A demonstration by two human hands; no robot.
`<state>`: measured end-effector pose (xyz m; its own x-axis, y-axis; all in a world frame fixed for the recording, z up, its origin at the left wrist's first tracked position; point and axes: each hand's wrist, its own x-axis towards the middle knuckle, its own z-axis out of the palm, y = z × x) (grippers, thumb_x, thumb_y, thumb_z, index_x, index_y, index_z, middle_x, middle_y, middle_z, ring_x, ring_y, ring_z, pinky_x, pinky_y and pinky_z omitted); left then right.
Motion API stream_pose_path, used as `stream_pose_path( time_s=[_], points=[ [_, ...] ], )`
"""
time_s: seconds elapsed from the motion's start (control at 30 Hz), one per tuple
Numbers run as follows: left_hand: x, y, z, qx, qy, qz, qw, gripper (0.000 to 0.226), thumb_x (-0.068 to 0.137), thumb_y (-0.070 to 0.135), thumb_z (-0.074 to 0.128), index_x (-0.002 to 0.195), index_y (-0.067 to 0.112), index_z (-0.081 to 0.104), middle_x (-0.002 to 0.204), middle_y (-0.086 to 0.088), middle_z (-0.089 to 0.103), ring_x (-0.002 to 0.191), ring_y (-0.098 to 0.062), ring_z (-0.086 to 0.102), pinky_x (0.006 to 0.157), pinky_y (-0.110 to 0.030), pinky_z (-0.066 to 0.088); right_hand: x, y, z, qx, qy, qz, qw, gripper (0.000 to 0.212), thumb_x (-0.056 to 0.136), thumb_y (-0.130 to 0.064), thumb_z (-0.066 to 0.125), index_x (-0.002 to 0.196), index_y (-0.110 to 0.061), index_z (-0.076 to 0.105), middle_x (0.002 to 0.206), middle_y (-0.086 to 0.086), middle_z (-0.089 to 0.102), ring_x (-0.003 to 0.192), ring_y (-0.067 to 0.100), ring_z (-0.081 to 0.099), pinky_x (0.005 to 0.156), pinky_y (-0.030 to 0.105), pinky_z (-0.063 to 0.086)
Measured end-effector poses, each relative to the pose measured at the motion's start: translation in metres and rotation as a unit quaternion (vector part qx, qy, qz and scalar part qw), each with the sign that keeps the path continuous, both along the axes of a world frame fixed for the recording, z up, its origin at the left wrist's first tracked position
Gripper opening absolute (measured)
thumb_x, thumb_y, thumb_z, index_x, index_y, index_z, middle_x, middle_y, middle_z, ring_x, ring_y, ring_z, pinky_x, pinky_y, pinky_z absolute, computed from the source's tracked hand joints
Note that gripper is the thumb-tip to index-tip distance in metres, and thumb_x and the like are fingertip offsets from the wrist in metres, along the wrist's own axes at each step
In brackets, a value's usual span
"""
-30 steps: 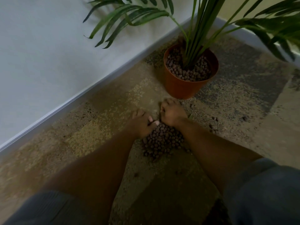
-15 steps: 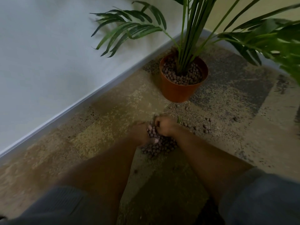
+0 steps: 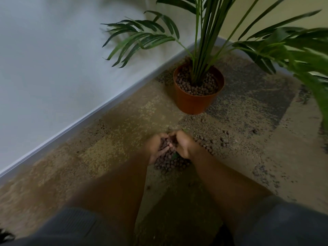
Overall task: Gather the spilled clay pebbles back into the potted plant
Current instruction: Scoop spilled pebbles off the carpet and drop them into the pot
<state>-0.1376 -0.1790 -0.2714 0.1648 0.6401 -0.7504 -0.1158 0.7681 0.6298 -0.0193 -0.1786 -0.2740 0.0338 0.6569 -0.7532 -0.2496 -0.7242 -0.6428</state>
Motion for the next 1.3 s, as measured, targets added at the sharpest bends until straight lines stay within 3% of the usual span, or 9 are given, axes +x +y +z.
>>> stream_pose_path(
  time_s=[0.1,0.37,0.47,0.57,0.7,0.83,1.07,1.17,1.3],
  points=[
    [0.003,0.003,0.001,-0.017,-0.013,0.063,0.998,0.041,0.1,0.041,0.039,0.086,0.014,0.066,0.079,-0.002,0.067,0.075,-0.011,0.06,0.062,-0.021,0.051,-0.007,-0.003,0.002,0.012,0.071,-0.08,0.994,0.02,0.097,-0.013,0.039,0.091,-0.011,0.058,0.081,0.005,0.055,0.06,0.01,0.046,0.051,0.02,0.04],
    [0.016,0.007,0.01,-0.057,-0.134,0.244,0.959,0.033,0.1,0.027,0.043,0.073,0.015,0.055,0.067,0.002,0.052,0.05,-0.004,0.047,0.031,-0.014,0.035,-0.023,-0.008,0.014,0.015,0.297,-0.316,0.901,0.028,0.099,-0.018,0.039,0.076,-0.012,0.053,0.07,0.002,0.05,0.058,0.012,0.049,0.04,0.019,0.046],
    [0.02,0.008,0.016,-0.036,-0.17,0.282,0.944,0.034,0.1,0.027,0.043,0.069,0.017,0.053,0.064,0.005,0.049,0.042,-0.002,0.043,0.032,-0.013,0.033,-0.025,-0.006,0.023,0.033,0.332,-0.374,0.865,0.025,0.098,-0.018,0.038,0.087,-0.008,0.058,0.083,0.007,0.061,0.081,0.02,0.065,0.045,0.026,0.053],
    [0.027,0.012,0.024,-0.017,-0.185,0.32,0.929,0.03,0.099,0.03,0.045,0.076,0.016,0.059,0.065,0.004,0.052,0.045,-0.004,0.049,0.038,-0.014,0.041,-0.025,-0.001,0.031,0.059,0.34,-0.392,0.853,0.026,0.098,-0.017,0.037,0.101,-0.006,0.06,0.103,0.01,0.064,0.101,0.024,0.063,0.048,0.028,0.056],
    [0.038,0.018,0.037,0.017,-0.197,0.332,0.922,0.026,0.098,0.031,0.046,0.084,0.016,0.062,0.07,0.003,0.058,0.05,-0.006,0.059,0.05,-0.02,0.051,-0.017,0.007,0.041,0.085,0.303,-0.378,0.871,0.029,0.097,-0.02,0.035,0.105,-0.011,0.061,0.106,0.007,0.067,0.099,0.019,0.064,0.087,0.033,0.054],
    [0.05,0.028,0.051,0.03,-0.249,0.328,0.911,0.023,0.099,0.028,0.044,0.102,0.015,0.063,0.102,-0.004,0.065,0.088,-0.014,0.064,0.078,-0.029,0.054,-0.008,0.016,0.059,0.11,0.32,-0.403,0.85,0.029,0.097,-0.019,0.034,0.105,-0.007,0.06,0.109,0.01,0.065,0.098,0.022,0.063,0.093,0.037,0.052],
    [0.078,0.058,0.096,0.093,-0.287,0.257,0.918,0.043,0.104,0.028,0.027,0.136,0.009,0.048,0.13,-0.014,0.056,0.109,-0.024,0.059,0.096,-0.037,0.048,0.014,0.035,0.111,0.176,0.309,-0.42,0.835,0.029,0.098,-0.017,0.032,0.111,-0.004,0.054,0.11,0.012,0.058,0.1,0.024,0.06,0.096,0.037,0.05],
    [0.088,0.077,0.12,0.117,-0.29,0.223,0.923,0.043,0.104,0.033,0.027,0.122,0.003,0.053,0.102,-0.014,0.059,0.089,-0.02,0.058,0.095,-0.033,0.047,0.025,0.049,0.135,0.204,0.319,-0.414,0.828,0.035,0.098,-0.023,0.029,0.109,-0.004,0.056,0.103,0.014,0.057,0.094,0.025,0.06,0.083,0.036,0.054],
    [0.096,0.094,0.148,0.107,-0.297,0.176,0.932,0.043,0.104,0.037,0.025,0.084,0.006,0.048,0.066,-0.008,0.034,0.055,-0.018,0.031,0.065,-0.034,0.042,0.042,0.064,0.154,0.219,0.356,-0.405,0.813,0.053,0.099,-0.028,0.023,0.139,0.0,0.045,0.138,0.026,0.048,0.128,0.041,0.046,0.111,0.053,0.035]
  ],
)
